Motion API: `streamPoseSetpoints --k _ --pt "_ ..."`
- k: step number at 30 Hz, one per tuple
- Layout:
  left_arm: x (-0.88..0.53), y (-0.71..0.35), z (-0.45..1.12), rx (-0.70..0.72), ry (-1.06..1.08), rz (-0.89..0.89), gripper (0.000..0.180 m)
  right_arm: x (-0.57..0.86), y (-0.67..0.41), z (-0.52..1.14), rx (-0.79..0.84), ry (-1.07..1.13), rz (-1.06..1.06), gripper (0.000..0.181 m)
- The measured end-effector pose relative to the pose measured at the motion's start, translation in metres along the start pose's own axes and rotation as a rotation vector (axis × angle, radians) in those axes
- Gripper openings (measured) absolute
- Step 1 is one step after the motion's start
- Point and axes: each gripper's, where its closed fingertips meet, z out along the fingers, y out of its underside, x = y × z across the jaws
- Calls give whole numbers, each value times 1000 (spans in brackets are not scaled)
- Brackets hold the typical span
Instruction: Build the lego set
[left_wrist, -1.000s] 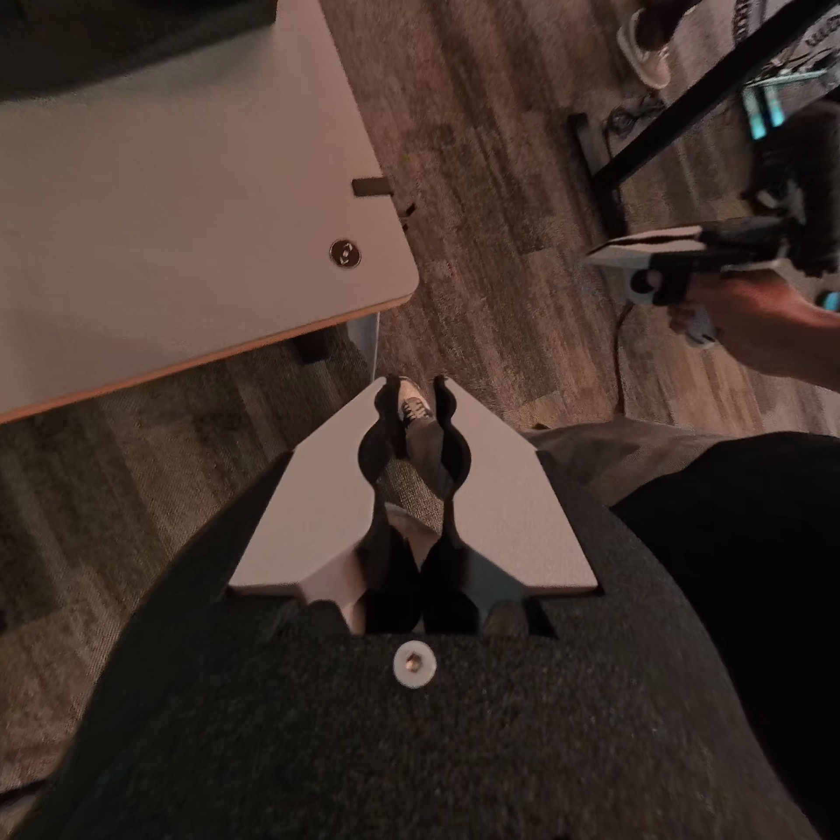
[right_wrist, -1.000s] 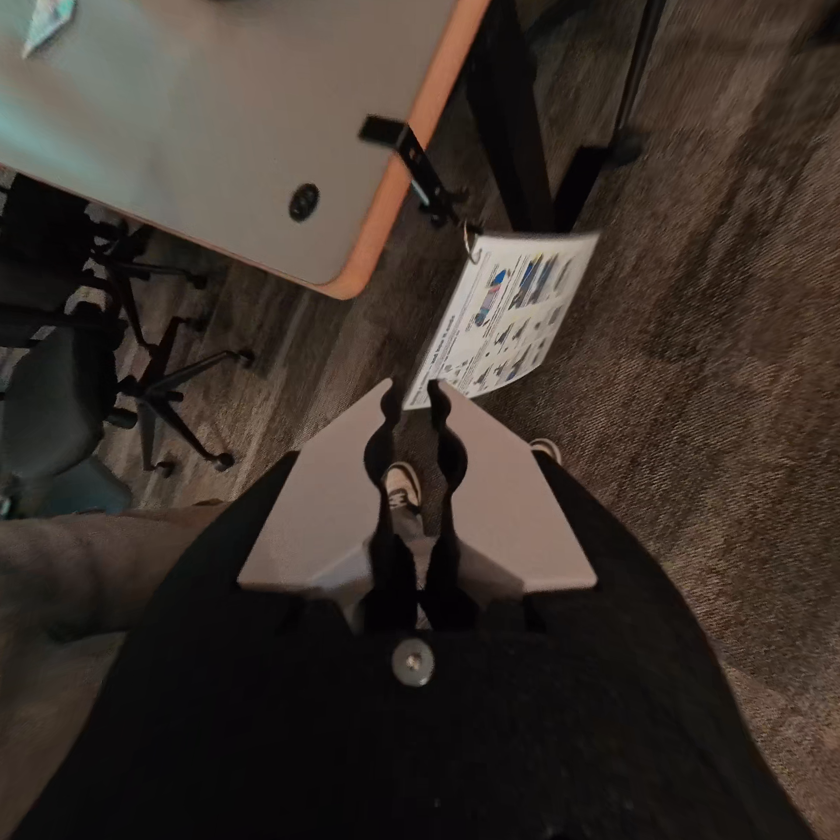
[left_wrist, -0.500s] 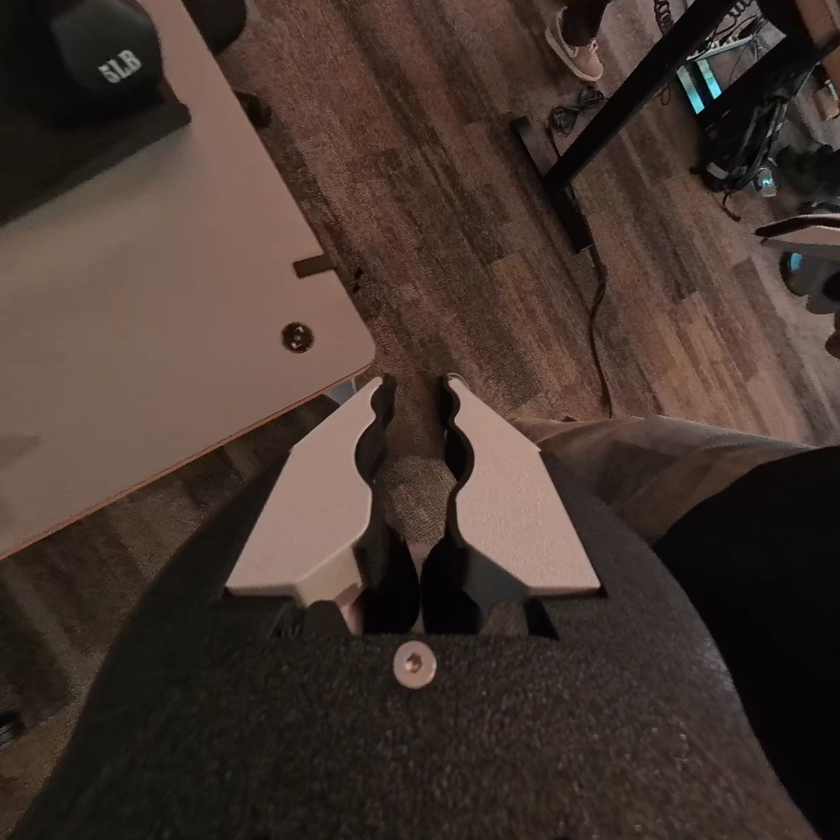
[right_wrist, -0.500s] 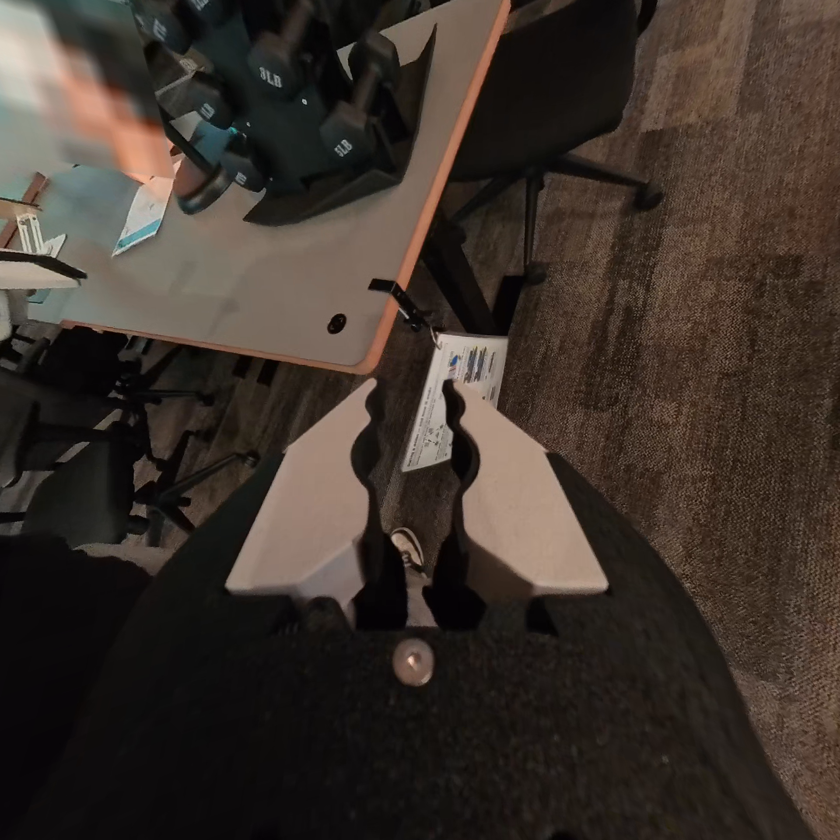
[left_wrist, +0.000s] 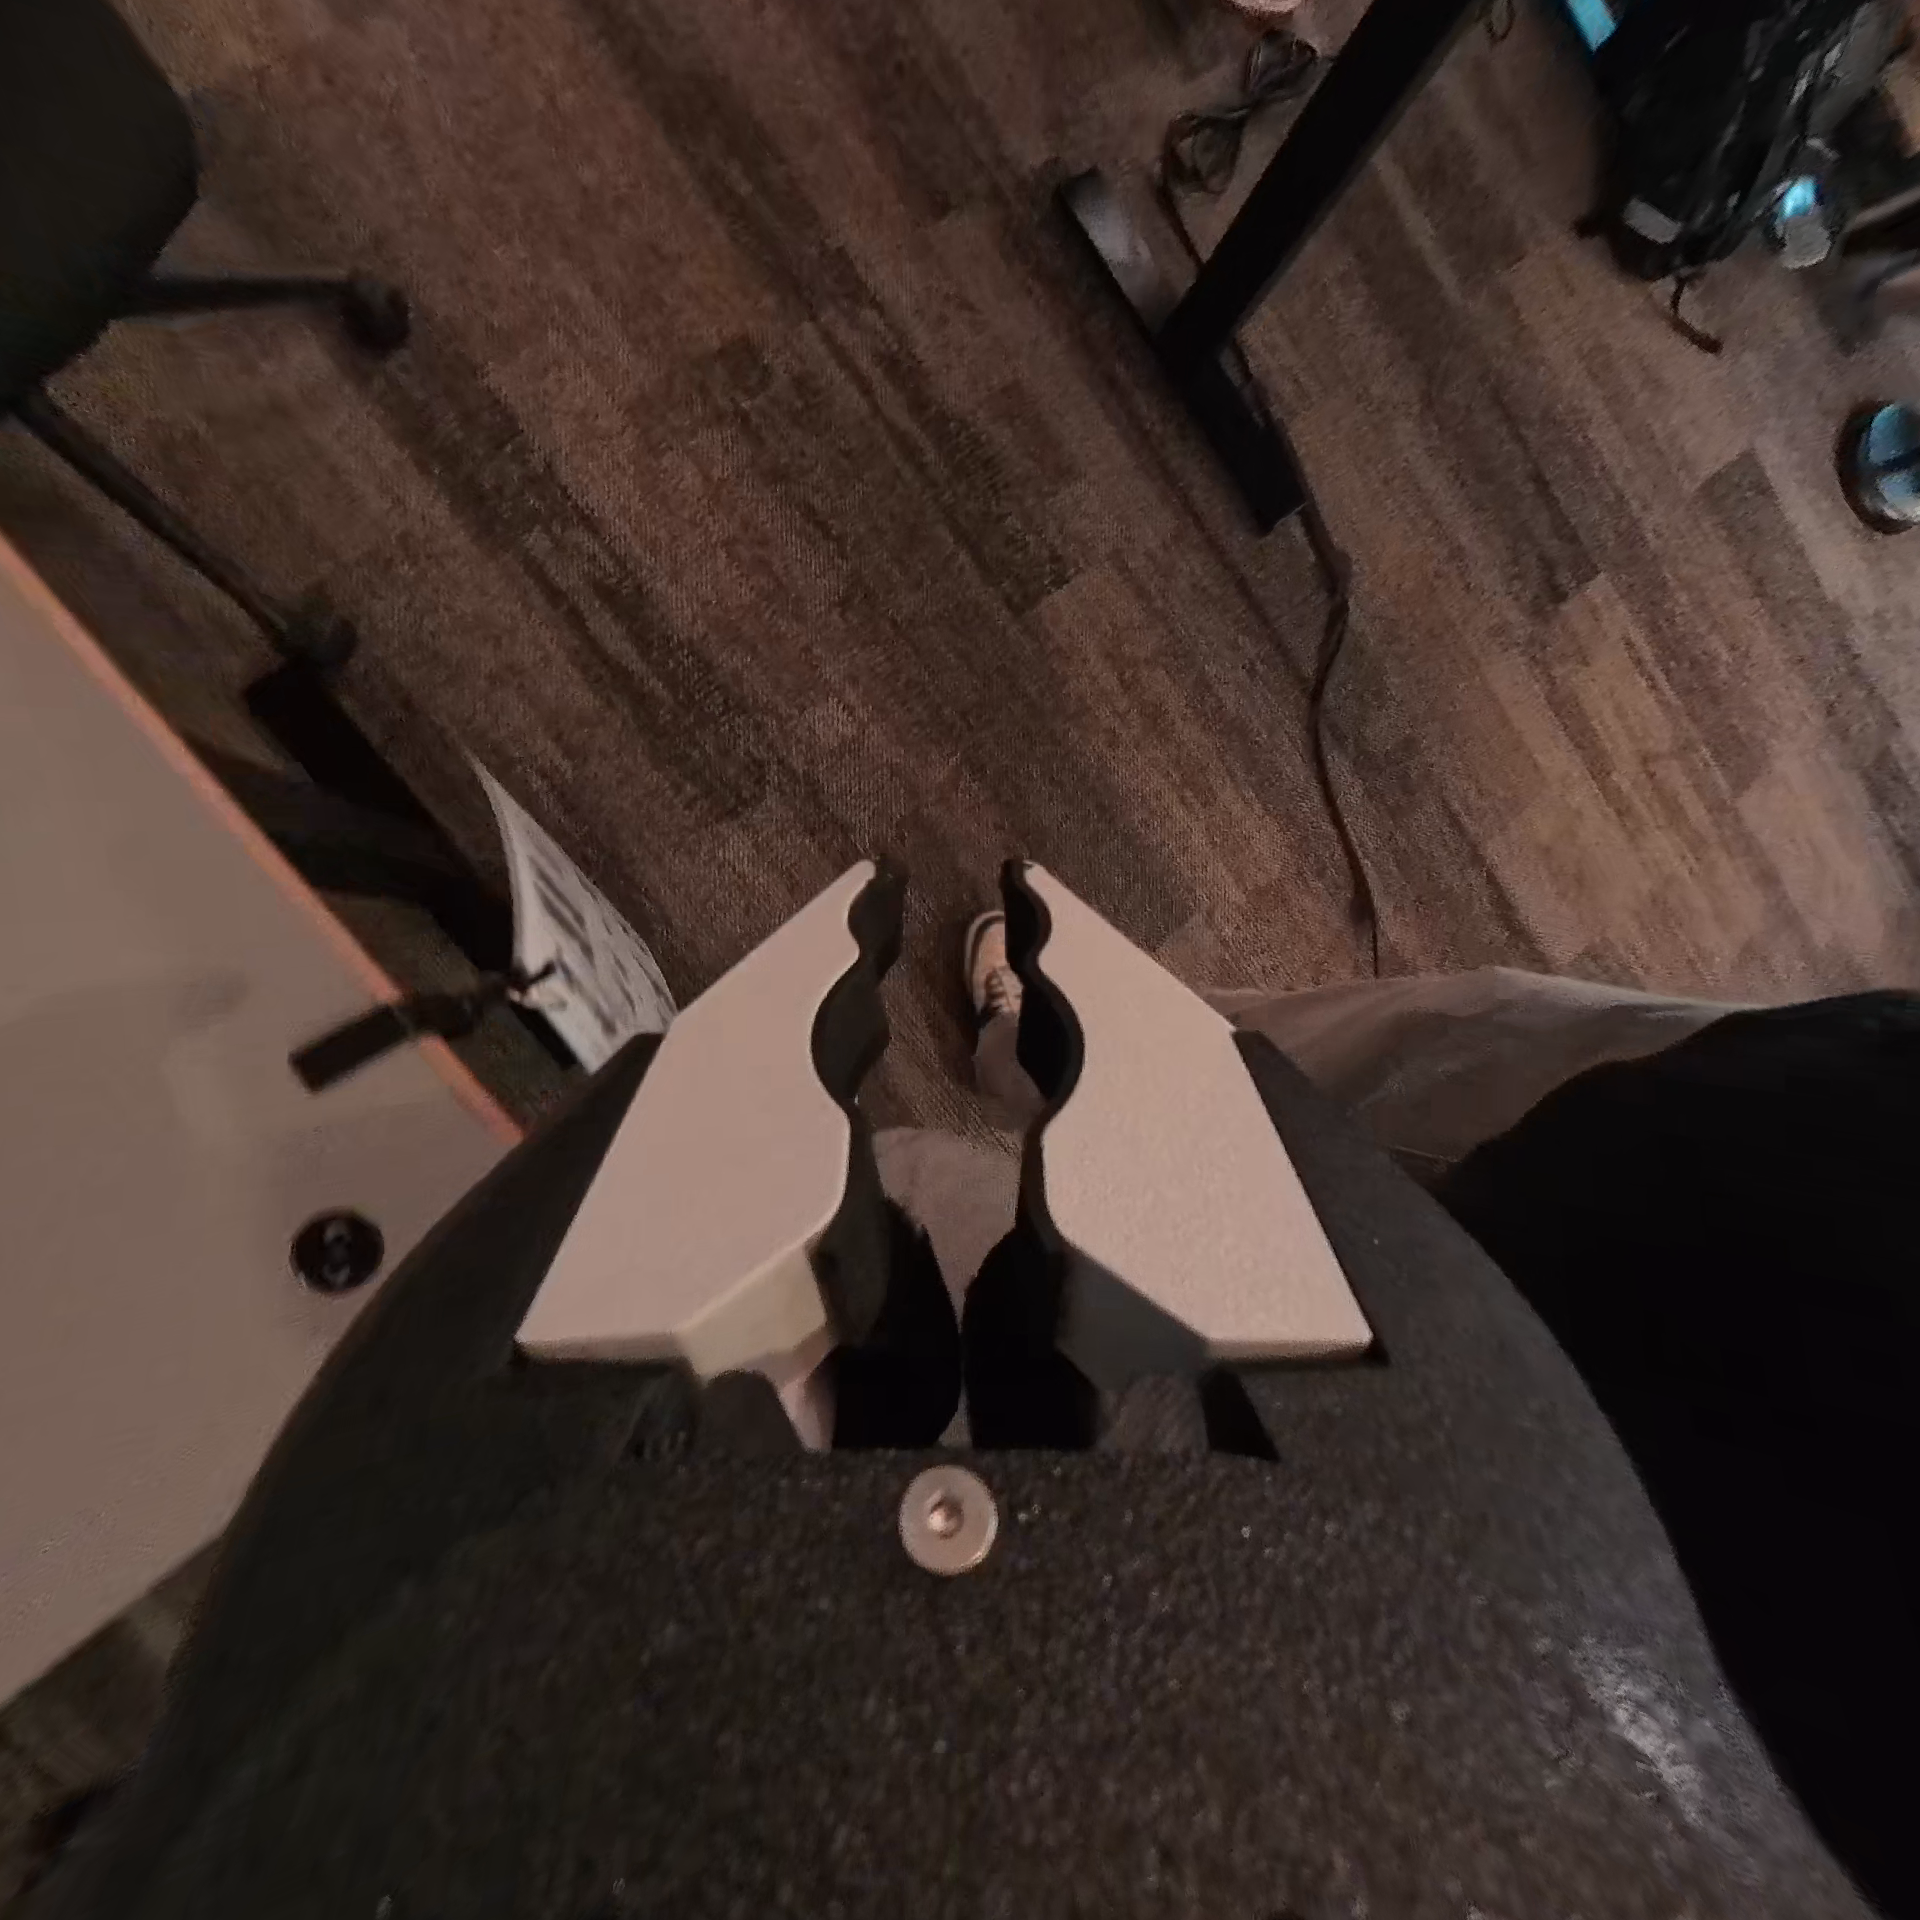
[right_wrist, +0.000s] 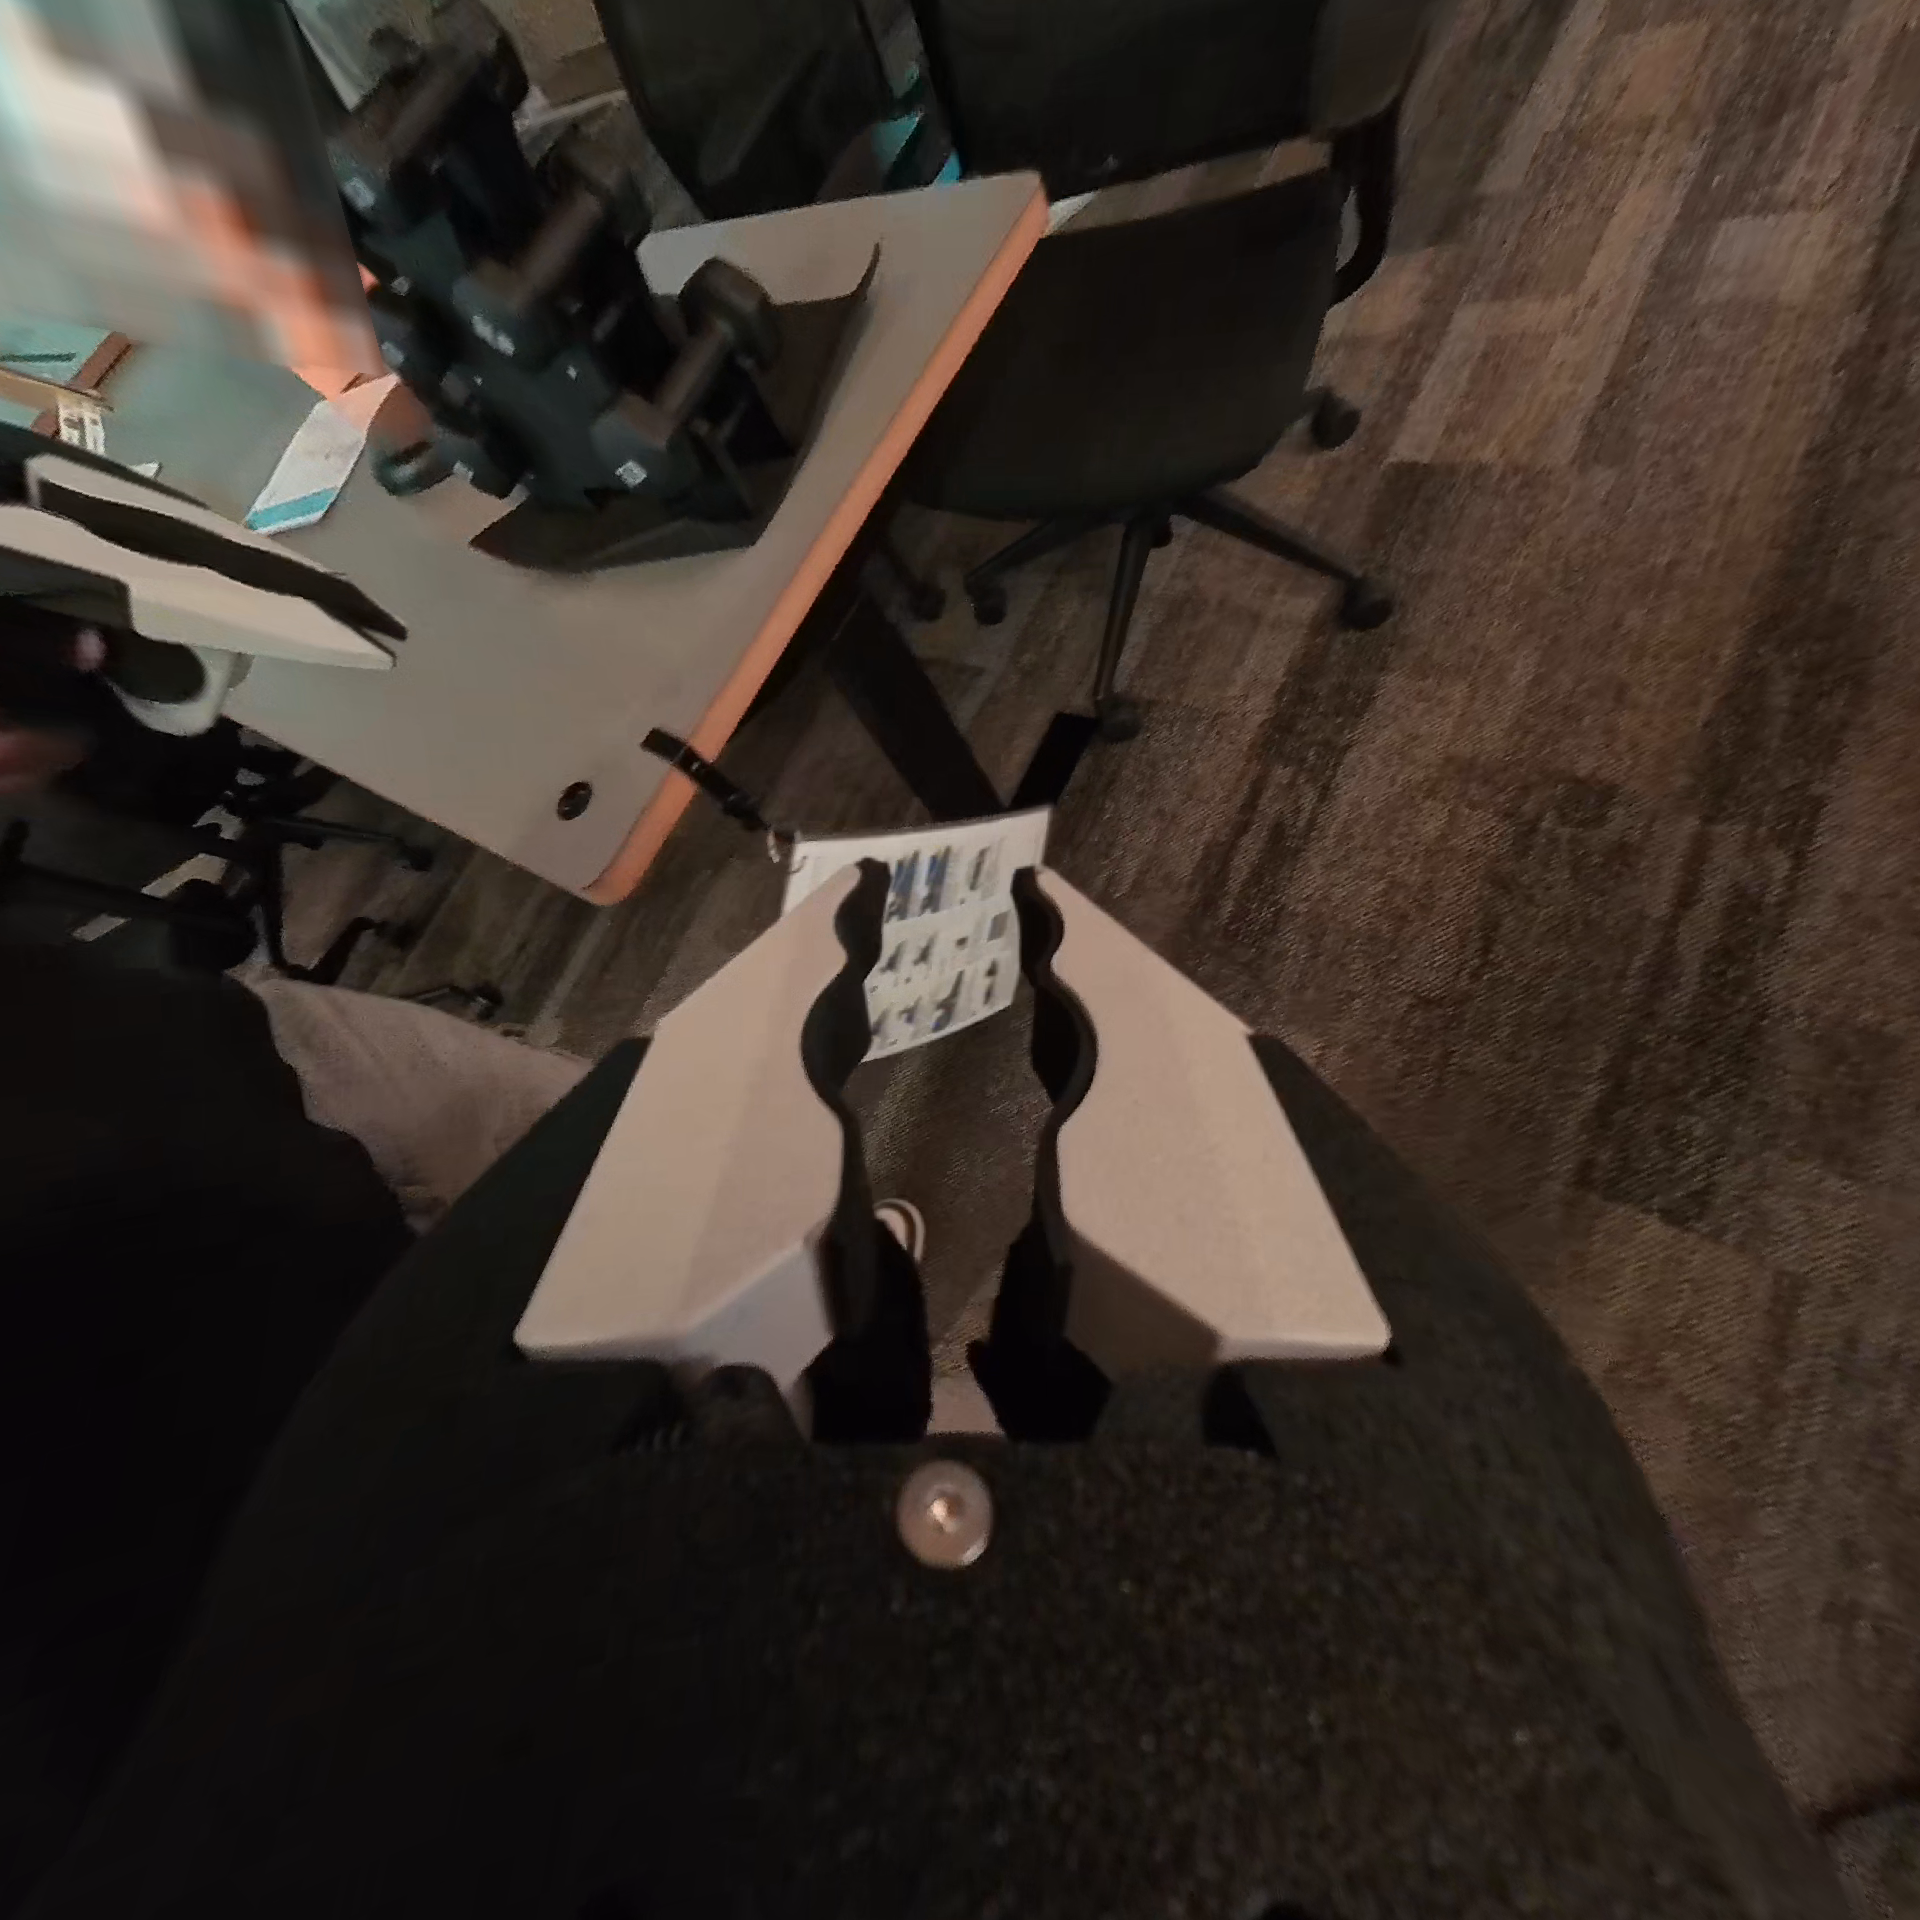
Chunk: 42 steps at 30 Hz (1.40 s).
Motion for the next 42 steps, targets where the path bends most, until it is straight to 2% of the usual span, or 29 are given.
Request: streamPoseSetpoints --k 6,12,23,31,36,42 --pt "16 -69 52 16 37 -37 17 82 -67 12 12 -2 -77 25" --pt "-30 -149 112 48 18 -98 17 142 -153 74 35 -46 -128 24" --pt "-221 -377 198 215 -70 -354 17 252 -346 247 -54 -195 -169 24" --pt "-361 -545 223 334 -167 -409 18 356 -513 369 -20 -218 -244 25" --pt "-443 -627 258 341 -284 -390 17 427 -596 480 -21 -294 -268 25" --pt "-537 -701 304 313 -412 -603 18 495 -703 623 -117 -473 -424 25"
